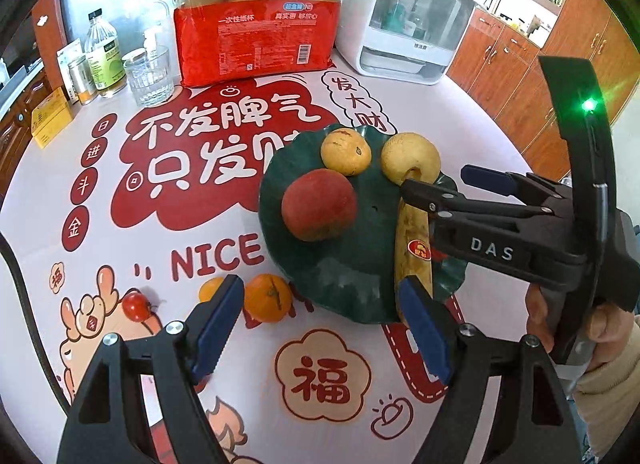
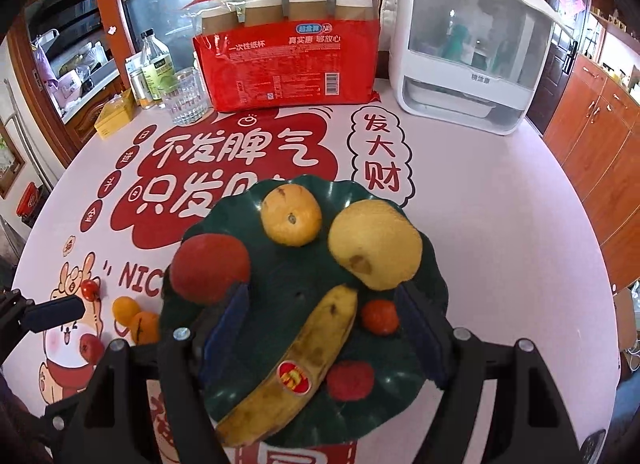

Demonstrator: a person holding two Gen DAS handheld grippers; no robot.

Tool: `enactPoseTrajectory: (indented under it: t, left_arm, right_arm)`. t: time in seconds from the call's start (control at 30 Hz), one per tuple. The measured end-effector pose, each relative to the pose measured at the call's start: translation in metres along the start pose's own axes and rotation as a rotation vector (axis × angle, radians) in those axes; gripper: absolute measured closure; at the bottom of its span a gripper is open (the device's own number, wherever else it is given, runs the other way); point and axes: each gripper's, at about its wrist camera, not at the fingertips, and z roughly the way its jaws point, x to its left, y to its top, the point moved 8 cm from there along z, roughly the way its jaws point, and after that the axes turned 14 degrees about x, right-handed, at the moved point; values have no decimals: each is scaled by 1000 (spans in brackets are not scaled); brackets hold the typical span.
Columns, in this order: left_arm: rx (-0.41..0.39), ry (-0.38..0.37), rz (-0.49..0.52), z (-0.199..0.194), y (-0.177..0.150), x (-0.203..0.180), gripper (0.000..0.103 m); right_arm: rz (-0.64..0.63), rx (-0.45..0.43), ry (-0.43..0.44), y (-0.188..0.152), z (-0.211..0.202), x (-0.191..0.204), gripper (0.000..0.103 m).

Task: Organize fruits
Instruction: 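Open the left tool releasing the banana while the right tool releases the pear on the plate, then move the left tool to the small red apple while the right tool moves to an orange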

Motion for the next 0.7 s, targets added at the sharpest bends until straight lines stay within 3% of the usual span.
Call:
enactPoseTrajectory:
  t: [0.23, 0.7]
  left_arm:
    - [-16, 7, -13, -18, -13, 19, 24]
    - [-33, 57, -101, -47, -28, 96, 22]
  right_arm:
    - [13, -11, 8, -15, -17, 15, 27]
    - [9, -21, 41, -45, -39, 63, 27]
